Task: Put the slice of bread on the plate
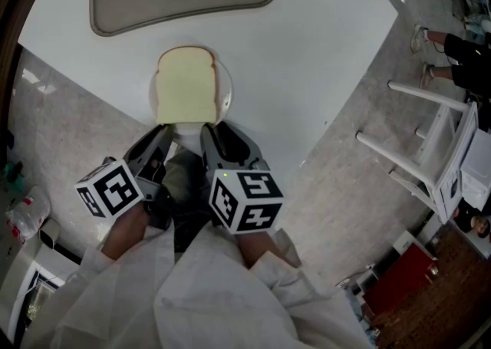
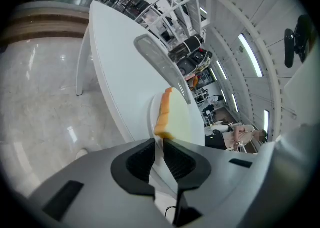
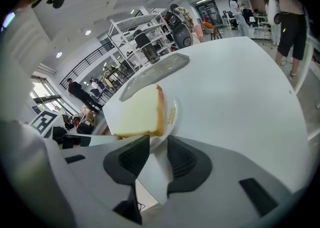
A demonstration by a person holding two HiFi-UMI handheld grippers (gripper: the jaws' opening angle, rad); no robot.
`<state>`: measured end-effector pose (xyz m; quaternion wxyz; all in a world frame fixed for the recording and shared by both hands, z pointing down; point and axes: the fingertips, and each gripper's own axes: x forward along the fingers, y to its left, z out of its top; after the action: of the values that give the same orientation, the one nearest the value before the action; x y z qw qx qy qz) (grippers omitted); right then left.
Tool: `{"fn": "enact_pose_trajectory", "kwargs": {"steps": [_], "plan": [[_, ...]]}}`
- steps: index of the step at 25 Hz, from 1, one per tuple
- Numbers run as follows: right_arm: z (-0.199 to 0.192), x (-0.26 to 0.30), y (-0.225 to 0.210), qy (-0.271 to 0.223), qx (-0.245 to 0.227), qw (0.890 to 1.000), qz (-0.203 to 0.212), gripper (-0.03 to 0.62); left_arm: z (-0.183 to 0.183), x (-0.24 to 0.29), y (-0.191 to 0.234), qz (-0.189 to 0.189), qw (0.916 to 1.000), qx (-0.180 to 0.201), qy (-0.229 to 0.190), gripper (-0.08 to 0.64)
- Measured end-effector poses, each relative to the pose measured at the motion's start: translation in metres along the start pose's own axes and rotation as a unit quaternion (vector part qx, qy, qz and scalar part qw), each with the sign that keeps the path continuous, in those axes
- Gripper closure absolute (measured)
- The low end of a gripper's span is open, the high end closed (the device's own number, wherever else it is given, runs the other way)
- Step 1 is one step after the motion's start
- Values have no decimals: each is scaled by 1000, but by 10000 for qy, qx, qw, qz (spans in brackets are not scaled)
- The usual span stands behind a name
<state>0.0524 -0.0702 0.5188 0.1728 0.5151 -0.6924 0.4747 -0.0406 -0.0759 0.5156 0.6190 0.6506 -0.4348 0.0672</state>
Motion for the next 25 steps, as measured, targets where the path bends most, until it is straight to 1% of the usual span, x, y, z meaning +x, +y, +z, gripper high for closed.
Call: {"fn": "enact_pose_trajectory", "kwargs": {"steps": [3, 5, 8, 13, 16, 20, 25], "plan": [[1, 1, -1, -22, 101, 9999, -3, 478, 0, -1, 2, 75, 9999, -63, -53, 500], [1, 1, 0, -45, 173, 9998, 19, 480, 0, 0, 3, -9, 9998, -137, -124, 500], [3, 1, -1, -62, 329, 9994, 84, 488, 1, 1, 0, -82, 9997, -197, -97, 500], [2, 1, -1, -58, 475, 9988, 132, 496, -1, 1, -1, -91, 9999, -35, -55, 500], [3, 2, -2, -51, 621, 9979, 189, 503, -1, 3, -3, -189, 9998, 64, -51, 500], [5, 1, -2, -82, 787, 9965, 254, 512, 0, 3, -4, -235, 9997, 58, -29, 500], [8, -1, -1, -147, 827, 9961, 260, 523, 0, 4, -4, -255, 9996, 112, -19, 500]]}}
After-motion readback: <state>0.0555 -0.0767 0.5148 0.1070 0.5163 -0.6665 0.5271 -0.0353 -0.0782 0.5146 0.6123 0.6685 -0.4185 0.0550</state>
